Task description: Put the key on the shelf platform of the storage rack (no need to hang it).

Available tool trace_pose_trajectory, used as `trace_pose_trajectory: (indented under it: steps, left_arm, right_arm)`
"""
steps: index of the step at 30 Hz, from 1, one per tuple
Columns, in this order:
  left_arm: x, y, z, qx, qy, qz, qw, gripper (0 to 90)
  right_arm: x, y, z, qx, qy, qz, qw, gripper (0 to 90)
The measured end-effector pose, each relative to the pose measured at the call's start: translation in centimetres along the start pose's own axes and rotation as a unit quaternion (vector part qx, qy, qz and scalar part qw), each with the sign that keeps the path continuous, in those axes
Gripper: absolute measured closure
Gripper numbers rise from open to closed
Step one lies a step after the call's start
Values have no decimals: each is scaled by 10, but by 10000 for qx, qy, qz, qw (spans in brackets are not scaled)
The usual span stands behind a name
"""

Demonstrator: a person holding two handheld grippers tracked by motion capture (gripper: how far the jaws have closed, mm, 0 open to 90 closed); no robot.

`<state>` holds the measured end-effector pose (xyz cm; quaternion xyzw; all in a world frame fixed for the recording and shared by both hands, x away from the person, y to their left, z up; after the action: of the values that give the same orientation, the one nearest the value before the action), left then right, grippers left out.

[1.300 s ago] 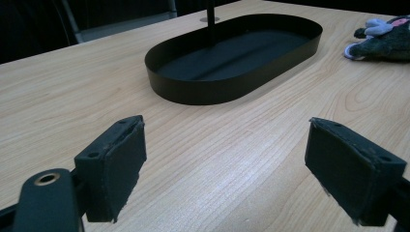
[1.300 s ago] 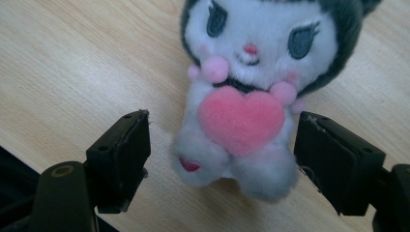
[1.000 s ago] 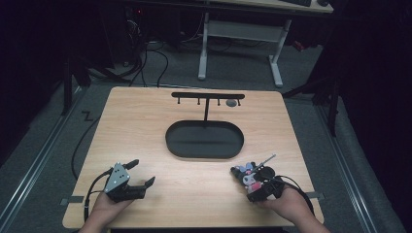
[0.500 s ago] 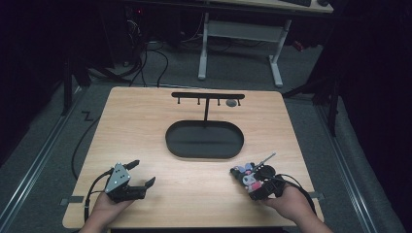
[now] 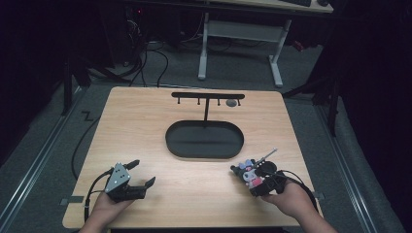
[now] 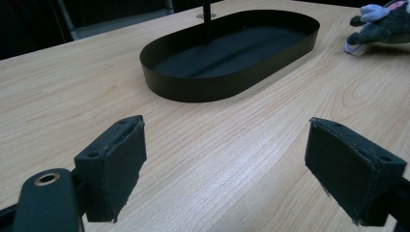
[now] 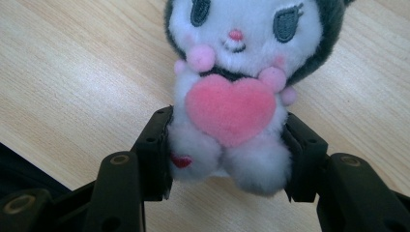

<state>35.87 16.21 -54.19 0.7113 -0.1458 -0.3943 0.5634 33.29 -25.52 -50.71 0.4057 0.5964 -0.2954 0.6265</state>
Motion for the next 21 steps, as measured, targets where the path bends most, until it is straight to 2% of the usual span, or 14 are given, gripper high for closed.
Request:
trace_pose_trajectory:
  steps: [11,21]
  left_arm:
    - [0,0,0,-3,9,13,10000,154]
    - [0,0,1,51,8,37,10000,156]
  right_arm:
    - [-11,7,2,-39,-94,40,9999,466]
    - [-20,20,-1,-96,-34,185,9998,465]
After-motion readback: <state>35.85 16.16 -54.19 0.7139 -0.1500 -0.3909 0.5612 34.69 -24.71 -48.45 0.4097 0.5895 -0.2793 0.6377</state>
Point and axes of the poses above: each handheld gripper's, and its own axes: x roughly forward along the jaws, y roughly out of its top, z roughly to its right, the point moved 5 cm from there along x, roughly forward along the jaws, and after that the axes turned 2 degrees about -z, right-handed, at the moved point
